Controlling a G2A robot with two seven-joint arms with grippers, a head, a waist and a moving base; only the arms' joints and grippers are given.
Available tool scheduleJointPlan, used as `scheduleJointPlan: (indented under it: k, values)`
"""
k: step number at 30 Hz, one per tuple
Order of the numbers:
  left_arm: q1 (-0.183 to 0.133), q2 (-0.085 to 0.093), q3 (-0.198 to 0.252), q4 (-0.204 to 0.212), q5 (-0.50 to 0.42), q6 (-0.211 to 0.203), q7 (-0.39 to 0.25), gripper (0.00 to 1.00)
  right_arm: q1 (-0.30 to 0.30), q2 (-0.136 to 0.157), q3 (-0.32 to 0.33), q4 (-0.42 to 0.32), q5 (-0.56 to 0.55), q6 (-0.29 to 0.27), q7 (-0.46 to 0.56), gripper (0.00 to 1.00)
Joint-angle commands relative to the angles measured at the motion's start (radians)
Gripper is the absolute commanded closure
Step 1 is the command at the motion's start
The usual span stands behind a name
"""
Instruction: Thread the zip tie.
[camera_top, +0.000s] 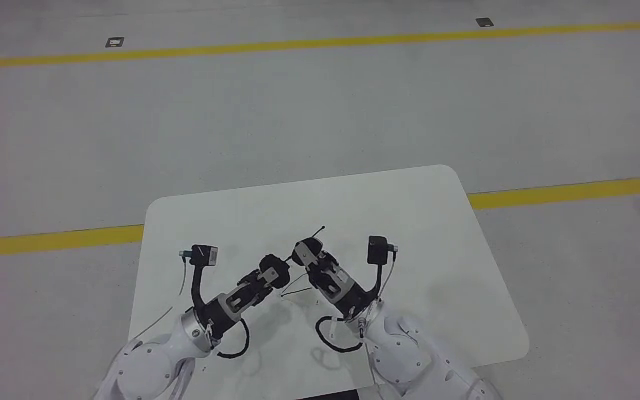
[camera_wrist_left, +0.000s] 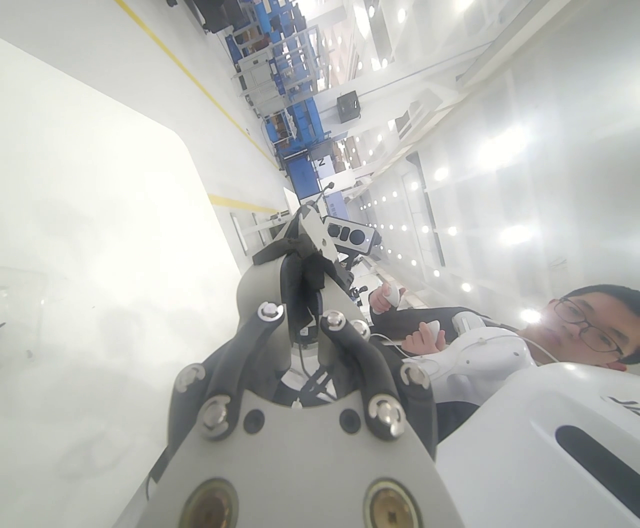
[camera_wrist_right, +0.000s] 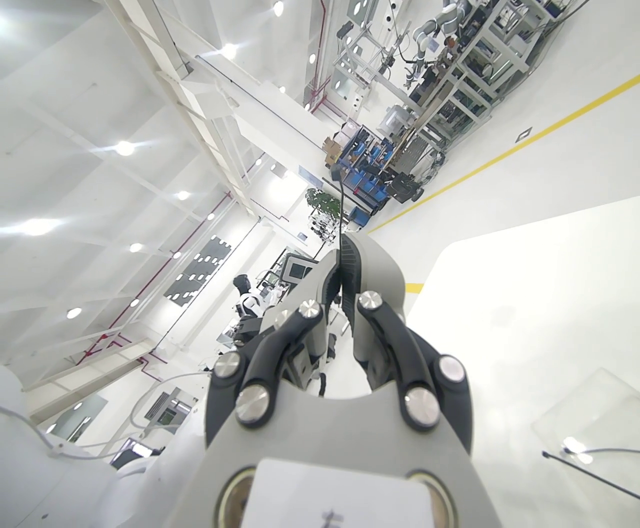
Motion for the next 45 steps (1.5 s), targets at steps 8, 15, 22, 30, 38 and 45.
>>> scheduleJointPlan:
  k: [8,15,22,30,38,45]
  values:
    - [-0.003,0.007,0.006,0.0,-0.002,-0.004,0.012,1.0,0.002,0.003,-0.002,0.001,-0.011,0.0,0.006,1.0]
    - [-0.006,0.013,0.011,0.0,-0.004,-0.002,0.015,1.0,0.002,0.006,-0.004,0.0,-0.015,0.0,0.002,1.0]
    - [-0.008,0.018,0.015,0.001,-0.007,-0.005,0.022,1.0,0.005,0.008,-0.012,0.002,-0.02,0.0,0.003,1.0]
    - [-0.011,0.024,0.018,0.001,-0.01,-0.005,0.03,1.0,0.011,0.01,-0.014,0.008,-0.025,0.0,-0.007,1.0]
    - [-0.012,0.029,0.021,0.002,-0.014,-0.007,0.04,1.0,0.01,0.011,-0.013,0.013,-0.029,0.0,-0.019,1.0]
    - [-0.013,0.034,0.024,0.002,-0.017,-0.005,0.04,1.0,0.011,0.011,-0.016,0.013,-0.025,0.0,-0.017,0.82]
